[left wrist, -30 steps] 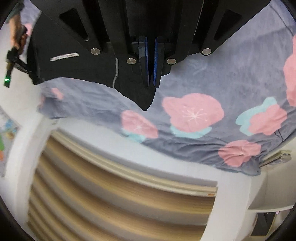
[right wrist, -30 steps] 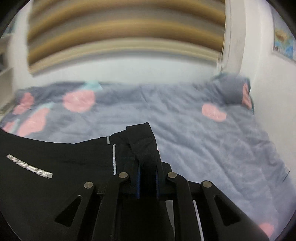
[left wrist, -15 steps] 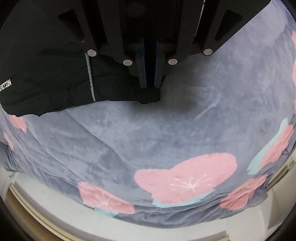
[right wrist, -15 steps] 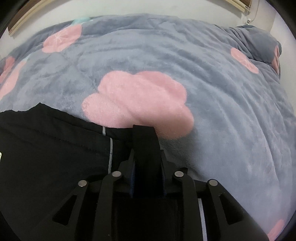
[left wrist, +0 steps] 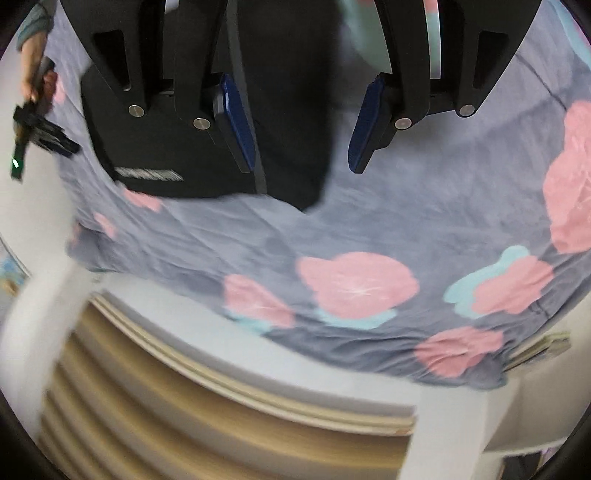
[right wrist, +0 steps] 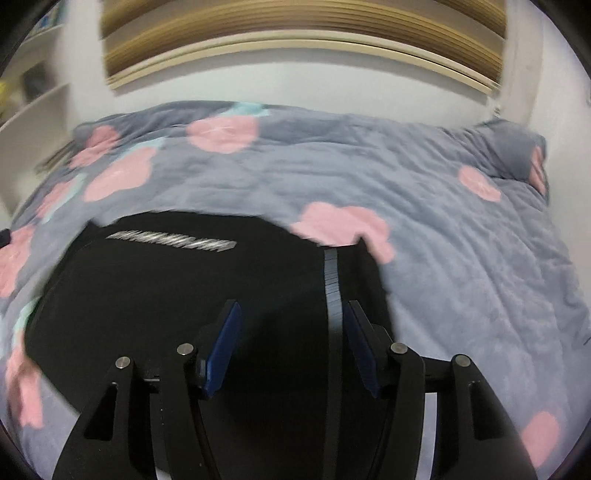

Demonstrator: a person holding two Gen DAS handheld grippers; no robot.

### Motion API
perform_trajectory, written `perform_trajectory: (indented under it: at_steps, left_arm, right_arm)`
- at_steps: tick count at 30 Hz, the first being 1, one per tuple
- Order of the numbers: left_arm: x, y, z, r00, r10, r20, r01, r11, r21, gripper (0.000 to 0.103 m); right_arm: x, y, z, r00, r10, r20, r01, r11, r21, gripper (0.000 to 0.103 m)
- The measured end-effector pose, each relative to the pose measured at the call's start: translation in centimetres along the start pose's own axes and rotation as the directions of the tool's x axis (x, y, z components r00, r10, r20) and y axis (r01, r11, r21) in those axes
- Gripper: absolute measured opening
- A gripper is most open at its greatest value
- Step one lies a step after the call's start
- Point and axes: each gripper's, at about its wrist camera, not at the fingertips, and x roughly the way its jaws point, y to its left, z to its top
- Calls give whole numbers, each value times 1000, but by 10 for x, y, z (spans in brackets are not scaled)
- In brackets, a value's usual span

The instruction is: Fold large clothes

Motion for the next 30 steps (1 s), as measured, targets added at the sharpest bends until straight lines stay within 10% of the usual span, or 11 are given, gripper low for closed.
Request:
perform_trajectory:
  at_steps: [7,13,24,30]
  left_arm:
    - [16,-98,-89,994,-93,-62,103,978,184,54]
    - [100,-107,-129,964,8,-267,30,990,139,57]
    - [63,-126,-61,984,-71,-161,92,988,125,61]
    - [147,-110,-24,932,-146,-331,115,987,-112,62]
  right_arm:
    - [18,55,-28,996,33,-85,-35,999,-26,60]
    - [75,60,-59,977,41,-210,-44,999,-7,63]
    - [41,61,8,996,60,-64,-59,998,14,64]
    - [129,54,38,974,71,-214,-49,993,106,68]
